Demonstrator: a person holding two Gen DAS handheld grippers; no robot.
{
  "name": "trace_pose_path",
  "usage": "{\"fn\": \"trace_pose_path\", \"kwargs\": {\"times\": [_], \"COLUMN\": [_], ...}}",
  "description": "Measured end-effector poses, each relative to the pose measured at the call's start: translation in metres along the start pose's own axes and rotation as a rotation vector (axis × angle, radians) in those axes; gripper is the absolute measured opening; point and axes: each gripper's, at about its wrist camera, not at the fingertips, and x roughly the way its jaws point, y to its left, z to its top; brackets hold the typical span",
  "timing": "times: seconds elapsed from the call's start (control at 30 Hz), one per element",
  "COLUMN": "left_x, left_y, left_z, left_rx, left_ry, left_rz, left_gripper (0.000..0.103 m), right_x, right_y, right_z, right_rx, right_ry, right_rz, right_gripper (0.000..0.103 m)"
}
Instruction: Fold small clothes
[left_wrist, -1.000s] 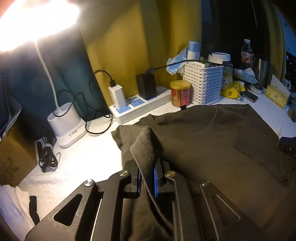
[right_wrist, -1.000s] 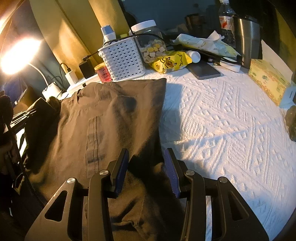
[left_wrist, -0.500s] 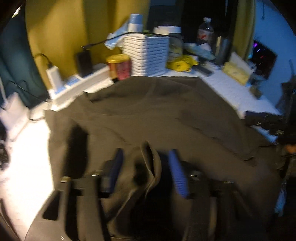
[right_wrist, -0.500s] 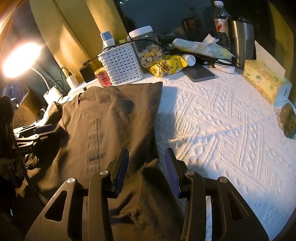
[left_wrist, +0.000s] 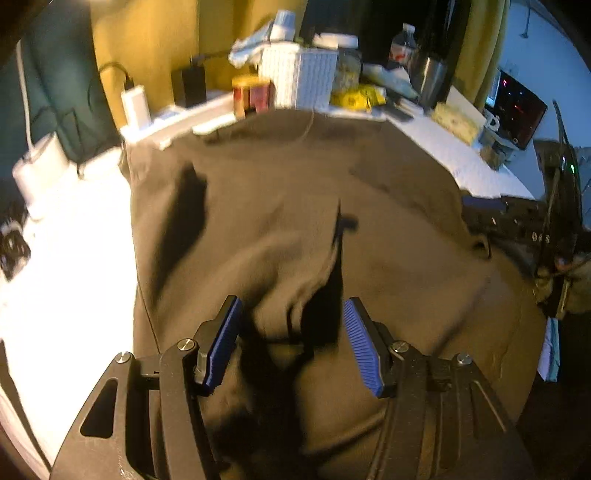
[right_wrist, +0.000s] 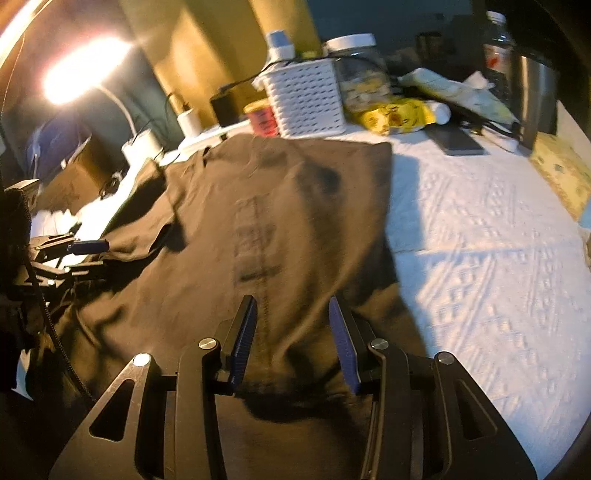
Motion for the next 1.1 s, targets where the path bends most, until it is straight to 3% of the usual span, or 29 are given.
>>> {"fn": "trace_pose_path", "kwargs": {"times": [0.17,0.47,0.6,0.63,0.67,0.77,0.97,1.0,1.07,1.1], "left_x": [-0.001,-0.02,-0.019,-0.015,-0.012,-0.01,-0.03,-0.03,-0.03,-0.029], "left_y": [-0.016,-0.013,-0.004,-0.003,-0.002,-0.003,-0.013,-0.015,-0.016,-0.017], "left_z": [-0.017,-0.029,-0.032,-0.033,-0.034,-0.037,-0.04,-0.042,-0.046,-0.048], "left_rx": [0.03,0.075,0.07,0.068,0.062,0.073,0.122,0.131,0.139,0.143], "left_ry": [-0.017,-0.045,-0.039,-0.03,-0.02,-0.02,-0.056,-0.051,-0.039,-0.032], "left_rz": [-0.037,0.066,0.073,0.071,0.067,0.076,0.072,0.071,0.067,0.068], "left_gripper": [0.057,0.057,0.057,0.049,0.029,0.006,0.005,0.005,0.005,0.005], "right_x": [0.007,-0.004,-0.012,-0.014,-0.015,-0.015,-0.006,-0.006,-0.007,-0.008], "right_y": [0.015,0.026,0.024,0.023,0.022,0.02,0.032,0.033,0.033,0.033], "right_z": [-0.006,-0.02,-0.024,-0.025,-0.025,-0.025,-0.028,-0.029,-0.03,-0.031], "right_rx": [-0.028,-0.056,-0.071,-0.072,-0.072,-0.073,-0.125,-0.13,-0.134,-0.132], "right_ry": [0.044,0.06,0.053,0.05,0.045,0.046,0.057,0.056,0.058,0.059], "right_rz": [0.006,-0.015,-0.049,-0.053,-0.057,-0.066,-0.052,-0.055,-0.045,-0.053], "right_gripper": [0.043,0.043,0.047,0.048,0.048,0.048,0.048,0.046,0.016,0.01]}}
